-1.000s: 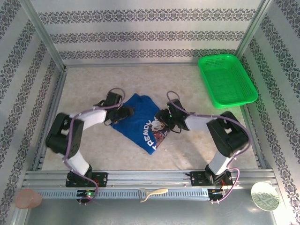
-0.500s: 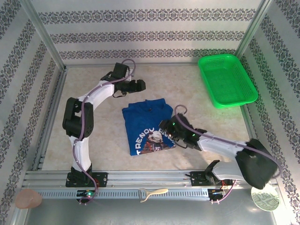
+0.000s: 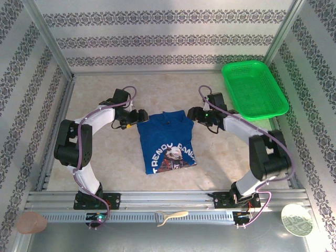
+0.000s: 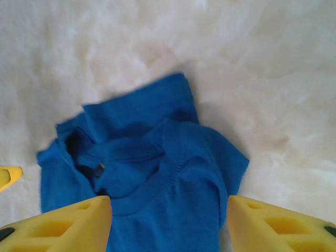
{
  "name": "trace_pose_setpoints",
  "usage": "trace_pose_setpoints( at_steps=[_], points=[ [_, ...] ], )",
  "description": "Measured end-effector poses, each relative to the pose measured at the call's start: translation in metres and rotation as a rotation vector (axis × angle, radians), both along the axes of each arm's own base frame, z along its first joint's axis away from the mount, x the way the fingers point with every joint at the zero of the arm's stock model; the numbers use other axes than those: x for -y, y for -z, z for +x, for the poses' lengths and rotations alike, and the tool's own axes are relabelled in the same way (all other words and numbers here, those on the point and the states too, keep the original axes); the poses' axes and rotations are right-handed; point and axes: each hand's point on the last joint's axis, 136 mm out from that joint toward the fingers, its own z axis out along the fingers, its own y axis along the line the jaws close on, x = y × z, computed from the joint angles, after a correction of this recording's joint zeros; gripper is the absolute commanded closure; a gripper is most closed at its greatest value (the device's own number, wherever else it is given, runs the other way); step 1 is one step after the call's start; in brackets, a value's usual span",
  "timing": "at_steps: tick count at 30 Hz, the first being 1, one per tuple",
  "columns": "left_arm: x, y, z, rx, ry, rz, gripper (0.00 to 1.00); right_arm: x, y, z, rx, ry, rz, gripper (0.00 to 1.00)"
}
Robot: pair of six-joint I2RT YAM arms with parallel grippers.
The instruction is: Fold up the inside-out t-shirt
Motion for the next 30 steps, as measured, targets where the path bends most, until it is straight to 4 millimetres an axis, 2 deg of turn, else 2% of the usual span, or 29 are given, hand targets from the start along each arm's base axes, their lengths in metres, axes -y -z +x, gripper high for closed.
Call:
trace_pose_setpoints(
  at_steps=[3,5,13,17,20,21,24,25,26,27,30],
  points=[
    [-0.002,0.006,0.005,-0.005,-0.017,-0.024,0.10,-0.008,0.026,-0.002,-0.072,-0.042,0.011,0.40],
    [0.002,0.005,0.009,0.010,-0.017,-0.046,0.10,-0.011,0.036,-0.002,-0.101,-0.055,0.019,0.40],
    [0.012,0.014,0.020,0.013,-0.021,-0.109,0.14,-0.021,0.046,0.013,-0.115,-0.071,0.048,0.47],
    [0.014,0.015,0.022,0.014,-0.024,-0.123,0.19,-0.022,0.055,0.016,-0.135,-0.070,0.053,0.58],
    [0.017,0.015,0.024,0.018,-0.025,-0.138,0.35,-0.022,0.058,0.015,-0.143,-0.067,0.053,0.79],
    [0.018,0.017,0.025,0.017,-0.025,-0.144,0.43,-0.023,0.058,0.015,-0.144,-0.070,0.055,0.85],
    [0.019,0.023,0.025,0.011,-0.025,-0.157,0.78,-0.024,0.057,0.016,-0.139,-0.074,0.063,1.00],
    [0.020,0.026,0.023,0.008,-0.025,-0.161,0.90,-0.024,0.056,0.016,-0.137,-0.076,0.069,1.00],
    [0.020,0.028,0.021,0.005,-0.024,-0.163,0.97,-0.025,0.054,0.016,-0.132,-0.082,0.074,1.00],
    [0.020,0.030,0.020,0.004,-0.022,-0.164,1.00,-0.026,0.051,0.016,-0.127,-0.084,0.083,1.00],
    [0.020,0.029,0.018,0.023,-0.020,-0.169,1.00,-0.027,0.033,0.013,-0.090,-0.099,0.119,1.00]
  ],
)
